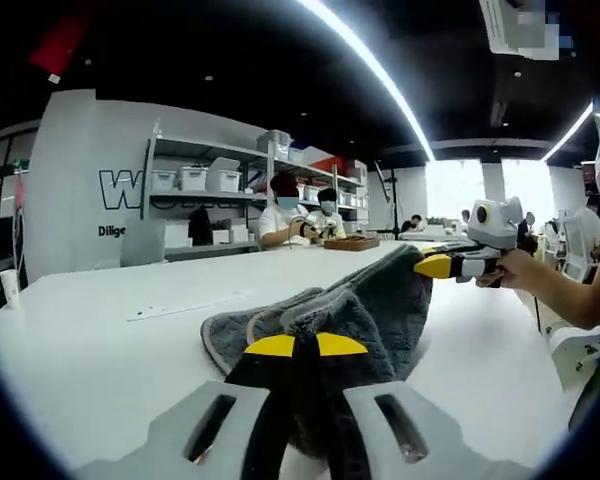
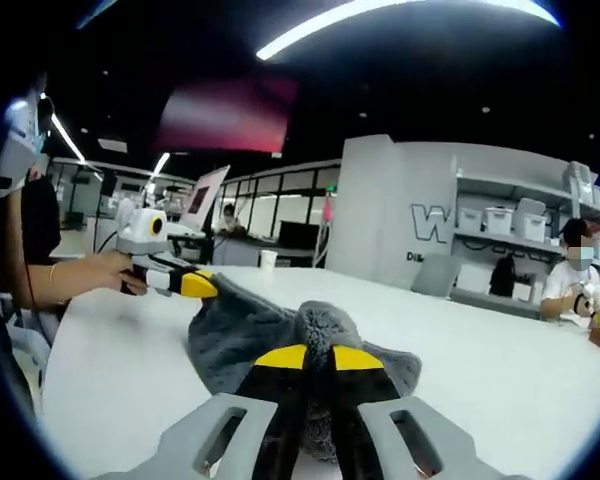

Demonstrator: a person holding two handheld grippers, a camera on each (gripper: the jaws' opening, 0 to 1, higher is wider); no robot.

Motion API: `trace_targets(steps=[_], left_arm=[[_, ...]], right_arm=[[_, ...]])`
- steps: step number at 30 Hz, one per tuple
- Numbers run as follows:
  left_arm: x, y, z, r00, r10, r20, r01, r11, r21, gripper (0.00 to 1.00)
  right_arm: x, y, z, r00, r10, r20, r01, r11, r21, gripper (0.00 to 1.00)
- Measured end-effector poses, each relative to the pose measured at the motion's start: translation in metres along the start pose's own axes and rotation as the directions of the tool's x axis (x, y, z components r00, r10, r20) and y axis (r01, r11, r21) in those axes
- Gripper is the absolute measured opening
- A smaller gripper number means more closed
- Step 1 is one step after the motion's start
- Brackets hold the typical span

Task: Open the folded towel by lifting each exposed corner and separating the folded layers until the towel lies flat within the target outline without major curled edges

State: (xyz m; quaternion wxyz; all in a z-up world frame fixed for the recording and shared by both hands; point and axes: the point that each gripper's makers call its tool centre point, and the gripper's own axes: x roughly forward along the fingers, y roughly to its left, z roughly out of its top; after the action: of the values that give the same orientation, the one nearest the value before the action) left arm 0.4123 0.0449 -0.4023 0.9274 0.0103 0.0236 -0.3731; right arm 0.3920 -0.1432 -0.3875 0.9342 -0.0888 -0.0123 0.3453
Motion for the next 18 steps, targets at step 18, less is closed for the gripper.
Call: trace_targets(steps=[18], left_arm=[[-0.023, -0.027, -0.007, 0.997, -0.082, 0.011, 0.082, 0.997, 0.005, 0.03]], right_arm=[[-0.028, 0.024, -0.010, 0.997, 0.082, 0.004, -0.081, 0.993, -0.081, 0.01]])
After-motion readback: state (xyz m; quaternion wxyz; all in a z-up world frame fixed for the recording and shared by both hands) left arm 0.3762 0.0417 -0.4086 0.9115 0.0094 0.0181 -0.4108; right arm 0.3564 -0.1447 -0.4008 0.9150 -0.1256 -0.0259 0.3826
